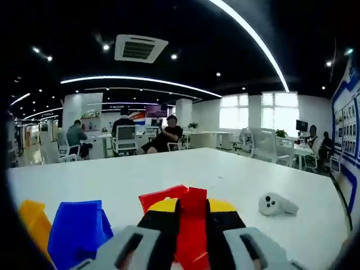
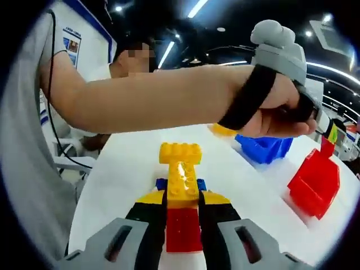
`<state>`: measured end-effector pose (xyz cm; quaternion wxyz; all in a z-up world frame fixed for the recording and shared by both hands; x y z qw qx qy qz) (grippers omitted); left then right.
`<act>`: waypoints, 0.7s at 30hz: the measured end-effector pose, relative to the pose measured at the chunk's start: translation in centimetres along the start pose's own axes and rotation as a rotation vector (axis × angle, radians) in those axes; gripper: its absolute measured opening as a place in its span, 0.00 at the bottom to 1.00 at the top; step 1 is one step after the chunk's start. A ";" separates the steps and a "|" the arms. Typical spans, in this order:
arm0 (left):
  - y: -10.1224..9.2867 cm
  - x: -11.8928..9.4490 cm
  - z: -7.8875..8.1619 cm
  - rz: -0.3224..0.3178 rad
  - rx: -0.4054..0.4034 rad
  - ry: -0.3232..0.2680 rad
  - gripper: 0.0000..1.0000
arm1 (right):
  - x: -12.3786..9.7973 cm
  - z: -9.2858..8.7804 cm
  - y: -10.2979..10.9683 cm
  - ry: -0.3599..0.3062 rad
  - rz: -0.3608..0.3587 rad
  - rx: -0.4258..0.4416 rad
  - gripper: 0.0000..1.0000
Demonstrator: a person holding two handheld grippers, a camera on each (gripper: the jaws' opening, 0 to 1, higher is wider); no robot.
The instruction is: Take apart the toy blocks one by one and place each separated block into its matching bin, sorting the blocks by their type until all the connected pieces are disassembled and separated into the correct bins
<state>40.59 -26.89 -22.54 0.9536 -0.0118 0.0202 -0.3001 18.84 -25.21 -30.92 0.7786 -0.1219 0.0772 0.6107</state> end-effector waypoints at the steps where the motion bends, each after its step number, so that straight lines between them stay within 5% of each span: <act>1: 0.1 0.0 -0.1 0.003 0.001 0.001 0.19 | 0.0 0.0 0.0 0.000 0.000 0.001 0.23; 4: -0.1 -0.1 -0.5 -0.005 0.004 0.010 0.21 | 0.0 0.0 -0.1 -0.007 0.001 0.000 0.23; 8: 0.3 0.3 0.0 0.011 0.047 -0.019 0.66 | 0.0 0.1 -0.1 -0.010 0.005 0.001 0.23; 21: 2.4 -3.3 2.8 0.021 0.030 -0.065 0.61 | 0.3 0.2 -0.3 -0.011 -0.002 0.027 0.23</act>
Point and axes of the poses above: the point that each gripper's makers call its tool centre point, and the gripper's own axes: x roughly forward along the fingers, y roughly to its left, z roughly out of its top, the point moved 4 cm from there along -x, roughly backward along the fingers, and after that the axes turned 9 degrees about -y, right-handed, at the moved point
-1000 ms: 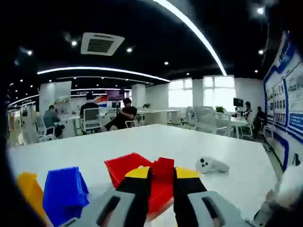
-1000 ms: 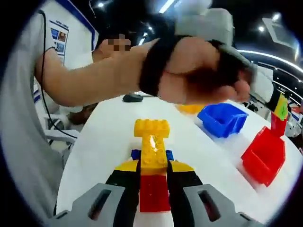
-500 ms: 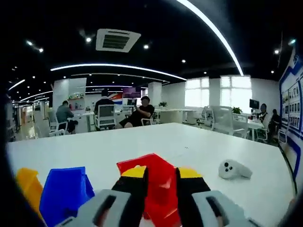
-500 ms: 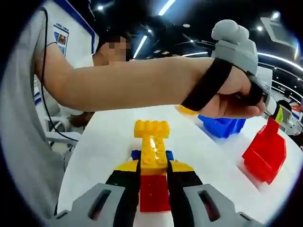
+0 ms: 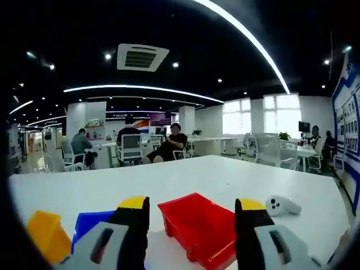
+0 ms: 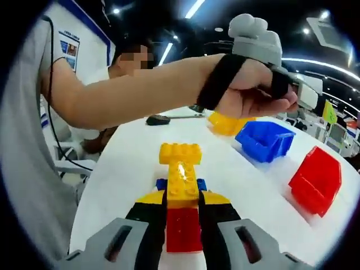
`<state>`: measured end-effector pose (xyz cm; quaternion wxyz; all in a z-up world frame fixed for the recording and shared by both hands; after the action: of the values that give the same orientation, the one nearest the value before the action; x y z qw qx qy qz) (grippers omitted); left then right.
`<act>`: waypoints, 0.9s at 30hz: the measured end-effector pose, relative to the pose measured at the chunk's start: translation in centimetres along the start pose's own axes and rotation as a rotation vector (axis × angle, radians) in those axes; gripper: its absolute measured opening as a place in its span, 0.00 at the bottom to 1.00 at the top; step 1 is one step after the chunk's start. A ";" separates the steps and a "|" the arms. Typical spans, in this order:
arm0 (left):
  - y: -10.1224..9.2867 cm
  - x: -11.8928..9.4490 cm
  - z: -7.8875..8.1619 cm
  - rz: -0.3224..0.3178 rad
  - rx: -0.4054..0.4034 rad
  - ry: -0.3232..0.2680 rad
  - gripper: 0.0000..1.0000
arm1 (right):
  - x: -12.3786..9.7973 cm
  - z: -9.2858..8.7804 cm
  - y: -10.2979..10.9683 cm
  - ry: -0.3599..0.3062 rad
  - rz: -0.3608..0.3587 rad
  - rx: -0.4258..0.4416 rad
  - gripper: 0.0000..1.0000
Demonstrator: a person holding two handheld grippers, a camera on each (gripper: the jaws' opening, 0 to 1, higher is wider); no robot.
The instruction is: Take apart the toy blocks one by one and place each separated block into its matching bin, sorting the blocks by their type until all the connected pieces are disassembled and separated into the correct bins
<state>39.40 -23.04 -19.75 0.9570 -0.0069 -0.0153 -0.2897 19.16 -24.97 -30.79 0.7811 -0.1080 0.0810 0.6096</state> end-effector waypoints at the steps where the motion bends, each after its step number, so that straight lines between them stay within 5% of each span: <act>1: 0.1 -0.1 0.1 0.002 0.000 -0.002 0.61 | 0.1 0.0 0.0 0.000 0.000 0.000 0.23; 7: 1.1 -2.6 0.7 -0.023 0.071 -0.013 0.62 | 0.3 0.0 -0.2 -0.001 0.009 0.003 0.23; 19: 3.3 -13.7 0.1 -0.041 0.092 -0.016 0.57 | 0.2 -0.2 -0.2 -0.014 0.035 0.018 0.23; 23: 1.6 -16.6 -1.0 -0.238 0.171 0.048 0.55 | 0.2 -0.3 -0.3 -0.027 0.041 0.034 0.23; 26: 1.1 -18.0 -1.4 -0.297 0.255 0.070 0.55 | 0.2 -0.3 -0.3 -0.027 0.043 0.034 0.23; 27: 0.8 -18.8 -1.7 -0.335 0.348 0.090 0.55 | 0.1 -0.4 -0.3 -0.028 0.048 0.033 0.23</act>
<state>24.22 -11.98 -22.04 0.8821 0.1734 -0.0231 -0.4373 19.48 -24.99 -31.16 0.7691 -0.0844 0.0827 0.6281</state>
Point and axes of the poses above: the point that each gripper's makers call its tool centre point, and the gripper's own axes: x roughly forward along the fingers, y roughly to its left, z roughly out of its top, the point moved 4 cm from there along -x, roughly backward along the fingers, and after that the axes turned 9 degrees about -y, right-handed, at the moved point
